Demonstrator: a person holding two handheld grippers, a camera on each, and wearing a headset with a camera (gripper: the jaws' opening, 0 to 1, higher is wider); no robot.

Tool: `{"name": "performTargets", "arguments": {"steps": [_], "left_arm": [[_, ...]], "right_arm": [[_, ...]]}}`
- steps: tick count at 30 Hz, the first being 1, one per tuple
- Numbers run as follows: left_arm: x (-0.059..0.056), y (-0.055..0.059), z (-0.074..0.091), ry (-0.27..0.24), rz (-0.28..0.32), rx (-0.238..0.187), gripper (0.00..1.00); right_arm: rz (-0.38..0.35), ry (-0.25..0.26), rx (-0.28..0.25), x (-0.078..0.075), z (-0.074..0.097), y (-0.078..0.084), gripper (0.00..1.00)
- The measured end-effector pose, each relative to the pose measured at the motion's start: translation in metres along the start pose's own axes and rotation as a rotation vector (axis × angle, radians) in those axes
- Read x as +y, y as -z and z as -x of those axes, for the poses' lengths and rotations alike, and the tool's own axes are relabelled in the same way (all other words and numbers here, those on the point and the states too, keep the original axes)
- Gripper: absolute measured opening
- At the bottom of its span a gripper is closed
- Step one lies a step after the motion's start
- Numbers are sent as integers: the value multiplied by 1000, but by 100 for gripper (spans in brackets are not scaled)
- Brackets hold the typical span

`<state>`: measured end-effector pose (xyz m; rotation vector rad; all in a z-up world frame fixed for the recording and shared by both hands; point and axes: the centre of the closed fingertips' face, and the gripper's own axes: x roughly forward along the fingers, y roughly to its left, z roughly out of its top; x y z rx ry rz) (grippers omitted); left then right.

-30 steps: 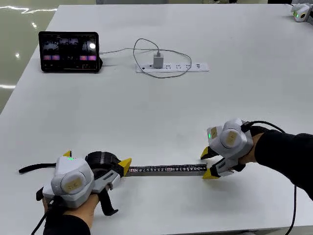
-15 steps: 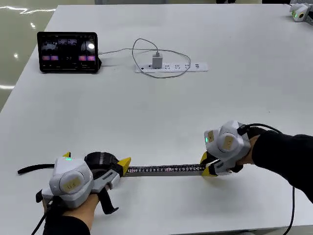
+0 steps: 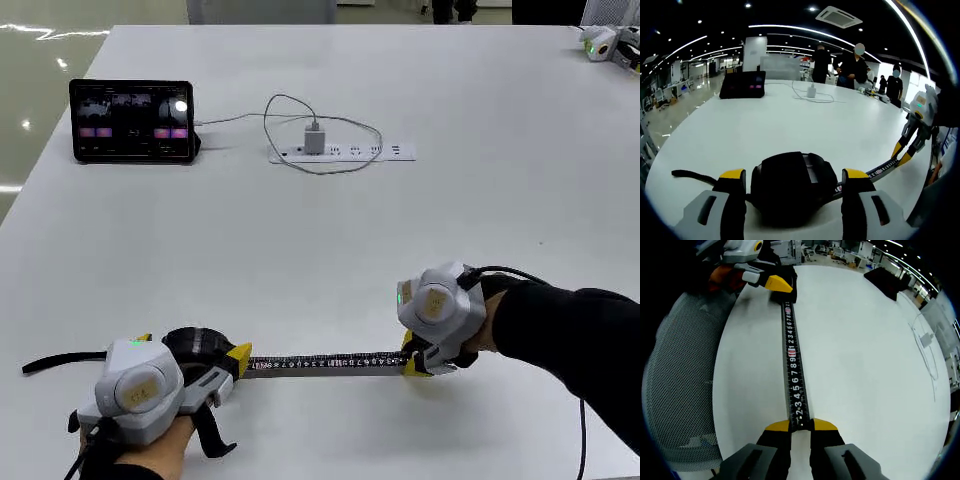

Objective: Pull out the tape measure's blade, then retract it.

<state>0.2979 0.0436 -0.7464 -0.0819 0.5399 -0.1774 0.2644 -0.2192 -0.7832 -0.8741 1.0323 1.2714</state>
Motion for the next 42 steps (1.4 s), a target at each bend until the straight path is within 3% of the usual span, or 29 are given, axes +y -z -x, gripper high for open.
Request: {"name": "performTargets", "arguments": {"steps": [2,8,18,42], "left_arm": [[-1,-2,0,-1,-32,-7,74],[0,0,1,-2,-42,10,63],[0,0,-1,-5,-76,25,60],[-1,1,1,4,-87,26,61]], "right_arm": [[-3,-5,3,0,0,0,10],[6,-21,2,0,0,0,10],[21,-32,6,0,0,0,10],[19,-31,22,1,-3,-8,10]]}}
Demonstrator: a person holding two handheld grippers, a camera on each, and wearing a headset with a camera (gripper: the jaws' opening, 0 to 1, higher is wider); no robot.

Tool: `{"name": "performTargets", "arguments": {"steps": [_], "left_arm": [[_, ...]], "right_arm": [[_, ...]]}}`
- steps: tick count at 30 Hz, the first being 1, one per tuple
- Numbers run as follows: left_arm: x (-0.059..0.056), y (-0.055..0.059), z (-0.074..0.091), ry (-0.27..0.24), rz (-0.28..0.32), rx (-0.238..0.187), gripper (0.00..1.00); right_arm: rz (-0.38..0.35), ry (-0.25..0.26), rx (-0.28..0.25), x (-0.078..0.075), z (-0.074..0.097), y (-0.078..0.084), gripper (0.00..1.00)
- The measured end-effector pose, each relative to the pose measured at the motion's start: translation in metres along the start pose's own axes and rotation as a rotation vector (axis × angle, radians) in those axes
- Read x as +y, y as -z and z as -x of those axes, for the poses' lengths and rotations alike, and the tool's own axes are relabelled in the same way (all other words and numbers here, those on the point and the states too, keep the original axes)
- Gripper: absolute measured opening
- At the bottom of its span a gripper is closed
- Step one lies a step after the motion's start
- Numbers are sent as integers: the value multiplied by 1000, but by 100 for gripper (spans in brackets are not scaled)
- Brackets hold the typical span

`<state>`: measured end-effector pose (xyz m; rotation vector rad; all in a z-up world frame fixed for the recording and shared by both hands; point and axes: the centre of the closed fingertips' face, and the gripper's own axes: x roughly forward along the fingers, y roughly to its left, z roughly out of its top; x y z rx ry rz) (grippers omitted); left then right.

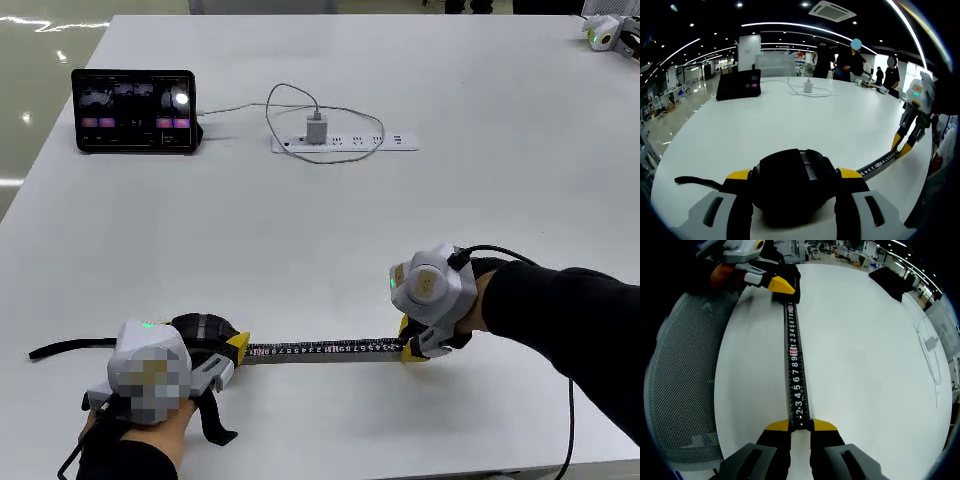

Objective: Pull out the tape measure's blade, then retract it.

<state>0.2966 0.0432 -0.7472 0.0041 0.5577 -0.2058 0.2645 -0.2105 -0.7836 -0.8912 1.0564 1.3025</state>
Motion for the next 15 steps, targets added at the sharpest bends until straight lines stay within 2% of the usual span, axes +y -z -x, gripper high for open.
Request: {"name": "performTargets", "arguments": {"steps": [6,7,8,10,15], "left_arm": [[0,0,0,4,3,1,61],[0,0,0,3,3,3,61],[0,0,0,4,3,3,61],[0,0,1,4,3,3,61],[0,0,0,4,3,3,61]], "right_arm": [[22,4,25,1,-1,-2,10],[95,18,25,0,-2,-3,10],[99,18,26,2,-2,-3,10],[53,20,19,2,-2,-3,10],[24,17,12,1,-3,-6,10]]}}
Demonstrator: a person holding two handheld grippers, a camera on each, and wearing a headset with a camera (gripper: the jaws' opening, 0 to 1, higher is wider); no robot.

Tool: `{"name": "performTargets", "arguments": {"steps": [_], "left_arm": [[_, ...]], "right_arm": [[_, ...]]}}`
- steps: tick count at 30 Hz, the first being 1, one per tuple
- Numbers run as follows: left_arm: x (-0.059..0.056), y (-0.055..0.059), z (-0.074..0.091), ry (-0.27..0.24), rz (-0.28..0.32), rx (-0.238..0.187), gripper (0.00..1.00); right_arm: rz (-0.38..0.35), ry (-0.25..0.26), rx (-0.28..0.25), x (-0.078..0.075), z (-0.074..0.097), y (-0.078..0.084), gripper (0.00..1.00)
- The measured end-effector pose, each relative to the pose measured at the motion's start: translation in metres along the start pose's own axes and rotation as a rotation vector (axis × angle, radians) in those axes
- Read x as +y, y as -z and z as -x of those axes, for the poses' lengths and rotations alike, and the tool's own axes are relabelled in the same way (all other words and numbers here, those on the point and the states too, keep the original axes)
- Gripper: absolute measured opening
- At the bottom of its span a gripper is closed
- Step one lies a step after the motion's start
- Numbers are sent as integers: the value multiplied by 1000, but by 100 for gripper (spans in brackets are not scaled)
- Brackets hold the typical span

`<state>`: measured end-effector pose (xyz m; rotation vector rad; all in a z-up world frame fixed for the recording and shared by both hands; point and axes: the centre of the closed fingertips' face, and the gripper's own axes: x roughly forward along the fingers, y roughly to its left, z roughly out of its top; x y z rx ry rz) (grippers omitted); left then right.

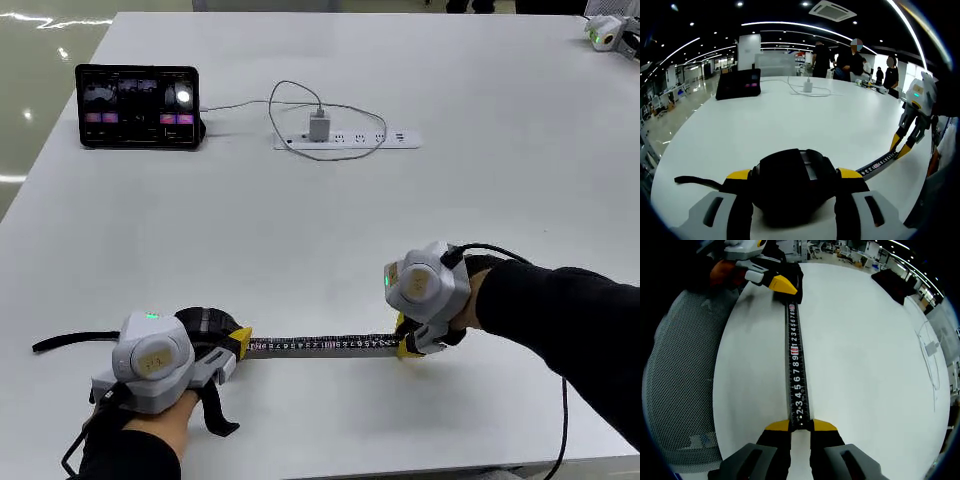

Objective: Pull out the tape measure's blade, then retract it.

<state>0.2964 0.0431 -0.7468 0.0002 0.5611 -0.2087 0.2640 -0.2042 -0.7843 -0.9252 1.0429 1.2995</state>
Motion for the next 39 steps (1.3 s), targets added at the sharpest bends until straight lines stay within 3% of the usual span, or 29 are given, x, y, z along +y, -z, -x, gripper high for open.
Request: {"name": "performTargets", "arguments": {"steps": [14,39], "left_arm": [[0,0,0,1,-6,0,61],[0,1,0,6,-5,-1,61]], "right_arm": [[-36,-16,-28,0,-1,-9,10],[-37,-16,-19,2,-5,-22,10]]}}
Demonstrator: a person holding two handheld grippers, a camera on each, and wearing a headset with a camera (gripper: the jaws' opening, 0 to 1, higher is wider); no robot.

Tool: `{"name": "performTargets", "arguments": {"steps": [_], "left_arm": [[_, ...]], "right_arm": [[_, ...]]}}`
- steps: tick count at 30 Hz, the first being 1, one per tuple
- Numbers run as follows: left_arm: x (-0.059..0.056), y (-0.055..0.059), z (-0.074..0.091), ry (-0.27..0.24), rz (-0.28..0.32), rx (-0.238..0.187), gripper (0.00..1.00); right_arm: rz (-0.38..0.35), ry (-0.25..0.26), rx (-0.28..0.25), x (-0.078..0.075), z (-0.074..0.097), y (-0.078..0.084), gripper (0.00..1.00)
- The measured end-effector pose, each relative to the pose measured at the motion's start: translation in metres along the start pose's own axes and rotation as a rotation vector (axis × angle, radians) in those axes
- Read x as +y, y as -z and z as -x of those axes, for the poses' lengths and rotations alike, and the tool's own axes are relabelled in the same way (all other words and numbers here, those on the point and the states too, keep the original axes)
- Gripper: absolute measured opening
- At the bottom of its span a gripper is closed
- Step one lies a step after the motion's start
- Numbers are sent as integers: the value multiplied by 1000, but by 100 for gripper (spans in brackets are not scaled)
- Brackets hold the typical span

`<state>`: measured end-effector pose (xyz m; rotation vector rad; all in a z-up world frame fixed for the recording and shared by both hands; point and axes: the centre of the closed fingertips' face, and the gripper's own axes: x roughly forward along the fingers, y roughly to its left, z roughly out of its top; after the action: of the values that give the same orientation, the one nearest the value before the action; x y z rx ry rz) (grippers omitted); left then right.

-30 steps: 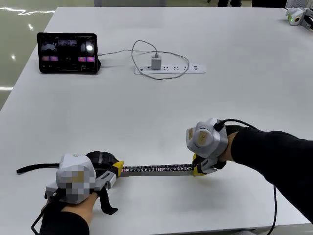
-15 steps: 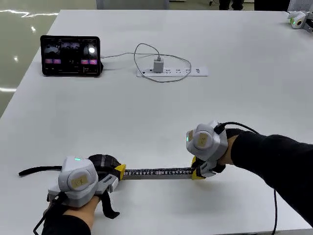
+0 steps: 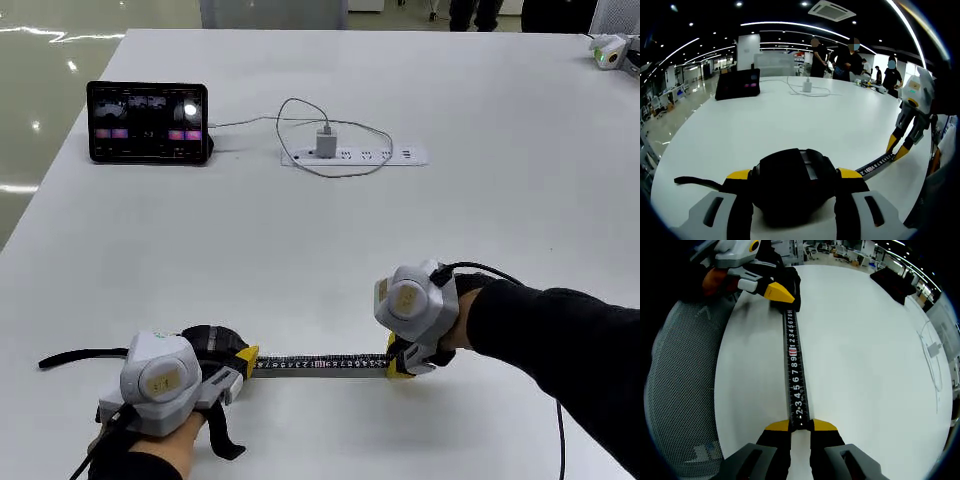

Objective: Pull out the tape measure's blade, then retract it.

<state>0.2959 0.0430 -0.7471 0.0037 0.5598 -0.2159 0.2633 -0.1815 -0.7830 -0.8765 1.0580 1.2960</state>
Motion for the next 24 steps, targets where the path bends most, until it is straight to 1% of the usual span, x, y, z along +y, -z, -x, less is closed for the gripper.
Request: {"name": "performTargets", "arguments": {"steps": [7,16,24], "left_arm": [[0,0,0,0,0,1,61],[0,0,0,1,0,2,61],[0,1,0,1,0,2,61]], "right_arm": [[10,-5,-10,1,-1,-4,10],[23,0,1,0,-4,-8,10],[9,-2,-9,0,-5,-13,10]]}}
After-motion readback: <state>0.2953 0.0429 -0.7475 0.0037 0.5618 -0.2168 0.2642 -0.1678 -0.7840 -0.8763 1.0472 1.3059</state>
